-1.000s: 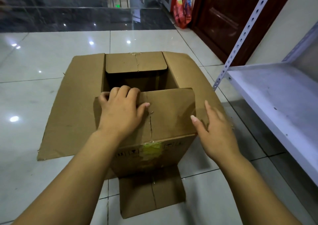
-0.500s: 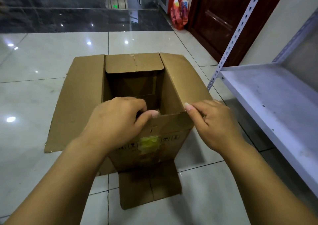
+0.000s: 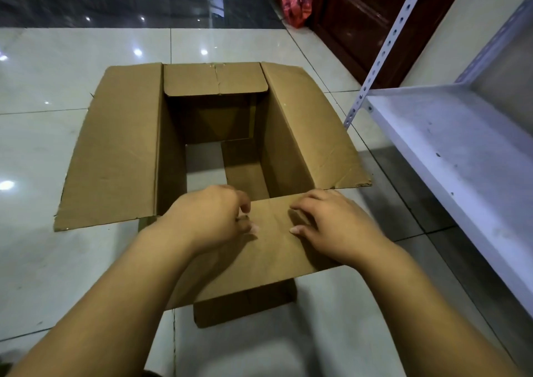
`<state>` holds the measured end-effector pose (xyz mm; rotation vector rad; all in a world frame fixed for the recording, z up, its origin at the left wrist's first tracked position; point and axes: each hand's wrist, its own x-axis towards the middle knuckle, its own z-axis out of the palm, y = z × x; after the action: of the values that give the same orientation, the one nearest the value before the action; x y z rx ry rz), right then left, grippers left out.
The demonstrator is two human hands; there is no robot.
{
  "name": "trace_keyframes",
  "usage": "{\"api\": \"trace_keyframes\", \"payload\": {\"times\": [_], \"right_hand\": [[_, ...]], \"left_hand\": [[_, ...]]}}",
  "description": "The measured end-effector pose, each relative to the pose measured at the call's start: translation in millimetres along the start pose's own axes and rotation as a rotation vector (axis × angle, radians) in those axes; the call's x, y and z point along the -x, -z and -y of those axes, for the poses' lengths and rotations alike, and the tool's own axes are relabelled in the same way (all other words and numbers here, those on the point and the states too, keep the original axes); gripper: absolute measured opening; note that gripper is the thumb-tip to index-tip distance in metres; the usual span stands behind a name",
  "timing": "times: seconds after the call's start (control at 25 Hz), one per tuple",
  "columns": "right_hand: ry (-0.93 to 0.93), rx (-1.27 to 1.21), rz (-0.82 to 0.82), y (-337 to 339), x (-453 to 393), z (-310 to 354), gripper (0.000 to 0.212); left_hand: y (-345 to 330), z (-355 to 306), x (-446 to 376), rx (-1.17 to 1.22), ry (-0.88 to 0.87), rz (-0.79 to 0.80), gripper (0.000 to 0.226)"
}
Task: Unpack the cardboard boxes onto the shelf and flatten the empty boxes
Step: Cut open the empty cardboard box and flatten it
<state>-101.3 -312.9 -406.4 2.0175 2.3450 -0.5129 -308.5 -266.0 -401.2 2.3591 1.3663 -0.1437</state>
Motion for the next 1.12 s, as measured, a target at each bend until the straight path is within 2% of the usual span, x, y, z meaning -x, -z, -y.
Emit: {"api": "trace_keyframes", "payload": {"times": [0.08, 0.16, 0.28, 0.36, 0.52, 0.76, 0.92, 1.12], "right_hand": [[-0.047, 0.0, -0.005, -10, -8, 1, 0.061], [-0.077, -0.012, 0.004, -20, -16, 2, 0.075], [-0.045, 0.005, 0.04, -36, -26, 4, 0.082], [-0.011, 0.013, 0.04, -41, -30, 4, 0.077], [-0.016, 0.008, -0.079, -42, -32, 7, 0.055], [0.025, -0.004, -0.084, -41, -21, -1, 0.036], [0.071, -0.002, -0.08, -46, -9, -4, 0.029], [0.146, -0.009, -0.006, -48, 9, -7, 0.029]], "left_hand": [[-10, 4, -10, -0.018, 0.036, -0.075, 0.044], [-19, 8, -17, -0.007, 0.074, -0.079, 0.05], [-32, 11, -23, 0.073, 0.075, -0.034, 0.042], [-37, 11, -24, 0.064, 0.073, -0.066, 0.035], [-39, 9, -25, 0.005, 0.082, -0.122, 0.032], [-40, 4, -21, 0.032, 0.059, 0.015, 0.03], [-40, -4, -21, -0.049, -0.006, 0.108, 0.03], [-42, -17, -16, -0.071, -0.057, 0.252, 0.027]]}}
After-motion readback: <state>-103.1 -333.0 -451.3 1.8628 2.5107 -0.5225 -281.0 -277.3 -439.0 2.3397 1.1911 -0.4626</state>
